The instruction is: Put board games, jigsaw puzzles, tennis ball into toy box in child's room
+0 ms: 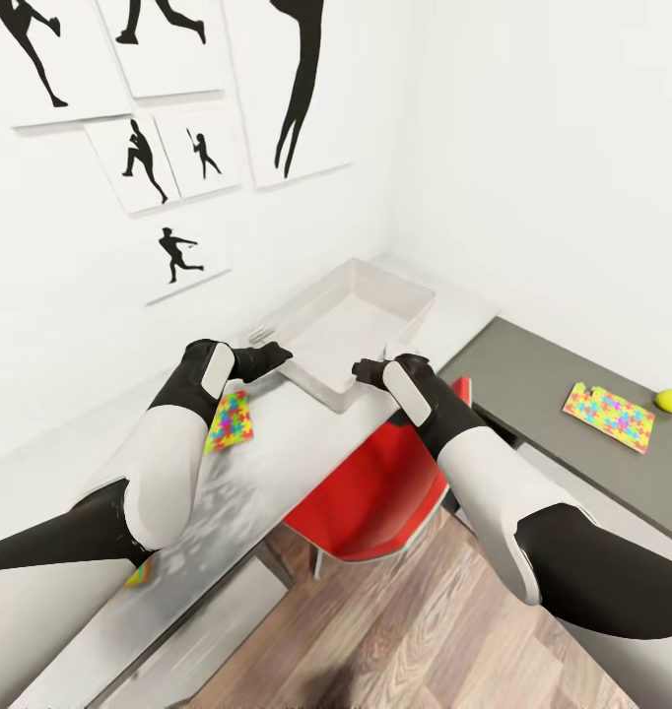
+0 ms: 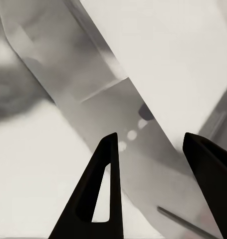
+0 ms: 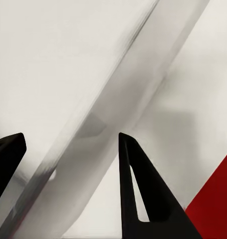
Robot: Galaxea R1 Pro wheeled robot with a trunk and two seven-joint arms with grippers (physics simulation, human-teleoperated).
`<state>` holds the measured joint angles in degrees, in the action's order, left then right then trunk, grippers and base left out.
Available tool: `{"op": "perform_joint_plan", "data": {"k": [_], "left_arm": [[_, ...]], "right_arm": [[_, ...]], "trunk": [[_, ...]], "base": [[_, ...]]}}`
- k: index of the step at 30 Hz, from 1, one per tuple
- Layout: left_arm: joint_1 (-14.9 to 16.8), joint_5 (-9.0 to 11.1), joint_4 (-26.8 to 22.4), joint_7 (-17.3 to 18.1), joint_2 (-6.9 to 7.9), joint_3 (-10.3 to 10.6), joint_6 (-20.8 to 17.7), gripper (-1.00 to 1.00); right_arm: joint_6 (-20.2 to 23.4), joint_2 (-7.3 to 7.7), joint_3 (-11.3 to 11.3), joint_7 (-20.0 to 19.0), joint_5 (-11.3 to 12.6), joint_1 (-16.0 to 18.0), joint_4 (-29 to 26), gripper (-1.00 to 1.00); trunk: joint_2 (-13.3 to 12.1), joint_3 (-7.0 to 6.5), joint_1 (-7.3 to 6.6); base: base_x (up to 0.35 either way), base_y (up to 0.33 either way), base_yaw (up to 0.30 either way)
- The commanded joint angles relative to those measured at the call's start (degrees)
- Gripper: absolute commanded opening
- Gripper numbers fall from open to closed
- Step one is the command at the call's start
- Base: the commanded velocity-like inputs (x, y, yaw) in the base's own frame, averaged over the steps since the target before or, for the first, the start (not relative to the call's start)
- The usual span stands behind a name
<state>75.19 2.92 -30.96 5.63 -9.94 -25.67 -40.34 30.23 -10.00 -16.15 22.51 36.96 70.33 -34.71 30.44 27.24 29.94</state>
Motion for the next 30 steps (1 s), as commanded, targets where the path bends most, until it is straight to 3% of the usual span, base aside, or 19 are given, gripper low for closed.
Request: {"op": "perform_joint_plan", "data": {"k": [1, 13, 30], "left_arm": [[0.04, -0.02, -0.07, -0.07, -0.05, -0.26, -0.36, -1.00], [0.04, -0.02, -0.16, -0.05, -0.05, -0.26, -0.41, -1.00], [0.04, -0.02, -0.16, -0.06, -0.05, -0.26, -0.38, -1.00]], "right_arm": [[0.09, 0.00, -0.11, 0.52, 0.22, 0.07, -0.10, -1.00], [0.09, 0.00, -0.11, 0.52, 0.22, 0.07, -0.10, -1.00], [0.09, 0.00, -0.11, 0.52, 0.22, 0.07, -0.10, -1.00]], "trunk": [[0.09, 0.08, 0.01], [0.09, 0.08, 0.01], [0.09, 0.27, 0.01]], "base": [[-0.083, 0.042, 0.000], [-0.111, 0.090, 0.000], [-0.012, 0.012, 0.000]]}}
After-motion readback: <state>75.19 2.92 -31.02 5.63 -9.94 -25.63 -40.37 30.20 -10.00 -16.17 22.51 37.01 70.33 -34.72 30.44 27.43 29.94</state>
